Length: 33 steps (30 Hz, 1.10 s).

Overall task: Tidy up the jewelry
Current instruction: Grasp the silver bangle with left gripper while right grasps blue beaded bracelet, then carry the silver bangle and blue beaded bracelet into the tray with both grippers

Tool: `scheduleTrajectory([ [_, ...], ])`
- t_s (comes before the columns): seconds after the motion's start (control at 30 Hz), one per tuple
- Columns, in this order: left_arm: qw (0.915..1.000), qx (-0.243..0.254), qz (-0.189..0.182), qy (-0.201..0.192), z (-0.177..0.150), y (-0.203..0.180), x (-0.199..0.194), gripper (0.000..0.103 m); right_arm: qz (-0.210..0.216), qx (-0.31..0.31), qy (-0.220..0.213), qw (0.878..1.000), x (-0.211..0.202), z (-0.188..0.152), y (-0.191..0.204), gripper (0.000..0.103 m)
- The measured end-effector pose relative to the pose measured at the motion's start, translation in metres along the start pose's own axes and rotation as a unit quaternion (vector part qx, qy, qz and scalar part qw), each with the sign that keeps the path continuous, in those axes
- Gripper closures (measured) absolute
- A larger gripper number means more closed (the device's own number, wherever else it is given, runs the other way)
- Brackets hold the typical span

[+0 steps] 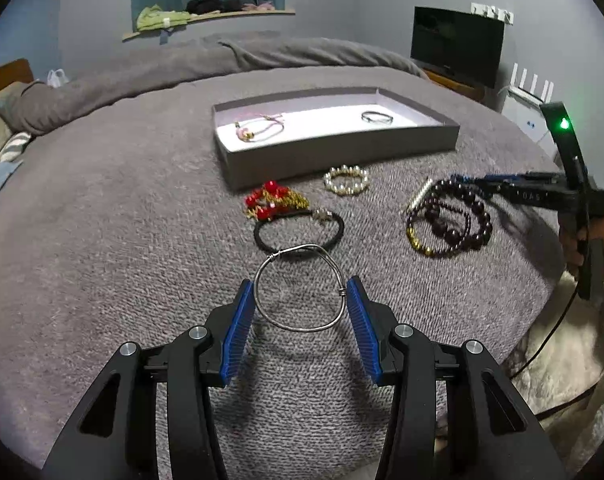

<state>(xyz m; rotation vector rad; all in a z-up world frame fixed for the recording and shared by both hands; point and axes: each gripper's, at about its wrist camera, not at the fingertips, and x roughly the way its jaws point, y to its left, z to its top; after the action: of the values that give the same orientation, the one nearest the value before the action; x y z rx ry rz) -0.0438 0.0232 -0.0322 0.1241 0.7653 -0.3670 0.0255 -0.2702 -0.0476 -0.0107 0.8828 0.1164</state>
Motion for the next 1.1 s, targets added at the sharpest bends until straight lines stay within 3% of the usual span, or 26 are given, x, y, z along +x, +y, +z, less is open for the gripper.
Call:
scheduleTrajectory([
  [0.33, 0.9998, 0.016, 0.004, -0.014, 0.031, 0.003, -0.009, 0.054, 0.027, 0.004, -0.050, 0.998, -0.037, 0.012, -0.002, 0.096],
  [0.63, 0.9989, 0.027, 0.027, -0.029, 0.092, 0.019, 0.002, 0.054, 0.029, -0.014, -0.119, 0.992, -0.078, 0.067, 0.001, 0.096],
  [0.8, 0.9998, -0.007, 0.010, -0.018, 0.122, 0.032, 0.024, 0.054, 0.032, -0.007, -0.148, 0.988, -0.081, 0.098, 0.003, 0.096],
  [0.9, 0.9995, -0.017, 0.020, -0.020, 0.136, 0.033, 0.037, 0.054, 0.044, 0.001, -0.161, 0.986, -0.077, 0.113, 0.007, 0.096],
  [1.1, 0.9993, -0.031, 0.010, 0.016, 0.149, 0.028, 0.080, 0.054, 0.075, 0.006, -0.143, 0.987, -0.048, 0.129, 0.024, 0.096],
])
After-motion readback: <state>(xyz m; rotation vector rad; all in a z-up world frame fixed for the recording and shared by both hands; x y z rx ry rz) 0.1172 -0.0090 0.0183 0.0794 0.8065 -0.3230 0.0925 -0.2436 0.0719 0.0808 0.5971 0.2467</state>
